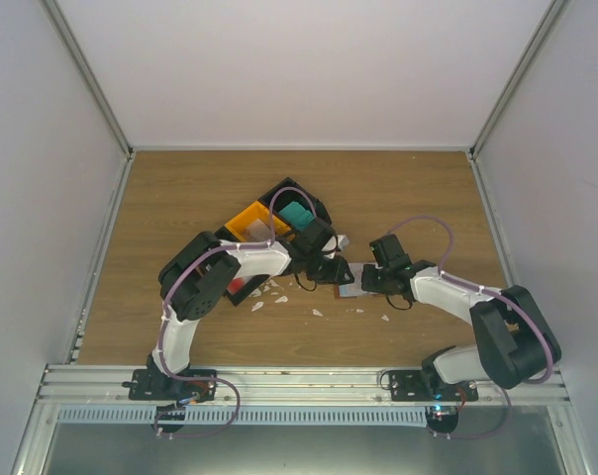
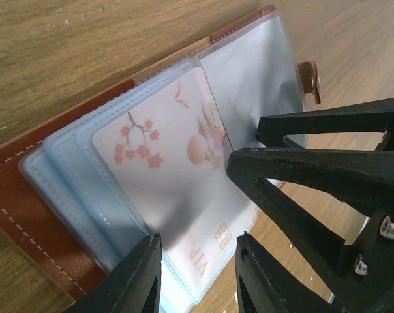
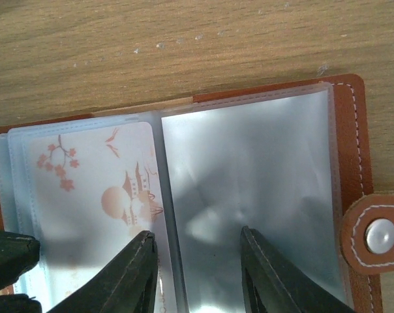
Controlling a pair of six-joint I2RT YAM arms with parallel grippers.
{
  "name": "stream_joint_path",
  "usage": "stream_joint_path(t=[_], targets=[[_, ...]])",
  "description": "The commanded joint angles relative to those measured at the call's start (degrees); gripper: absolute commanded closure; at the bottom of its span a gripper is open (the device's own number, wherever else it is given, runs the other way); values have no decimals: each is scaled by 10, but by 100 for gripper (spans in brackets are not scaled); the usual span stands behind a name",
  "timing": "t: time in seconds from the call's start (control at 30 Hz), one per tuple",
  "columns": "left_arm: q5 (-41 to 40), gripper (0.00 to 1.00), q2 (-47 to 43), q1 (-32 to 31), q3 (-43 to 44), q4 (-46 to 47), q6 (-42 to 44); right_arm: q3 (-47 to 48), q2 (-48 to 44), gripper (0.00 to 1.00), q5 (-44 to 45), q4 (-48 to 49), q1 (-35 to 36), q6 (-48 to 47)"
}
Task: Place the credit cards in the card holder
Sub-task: Insert the credit card into the card holder.
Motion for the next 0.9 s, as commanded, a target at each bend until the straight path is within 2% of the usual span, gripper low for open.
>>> stream_joint_path(t=[0.0,0.33,0.87], targets=[[-32,65,-16,-5,0,-3,-1,-39,46,65,-24,-51,7,1],[-51,64,-27,-3,-17,-9,-26,-40,48,69,-21,-49,8,0],[-65,58,10,-3,35,-108,-51,-37,58,76,-24,-45,10,-4]])
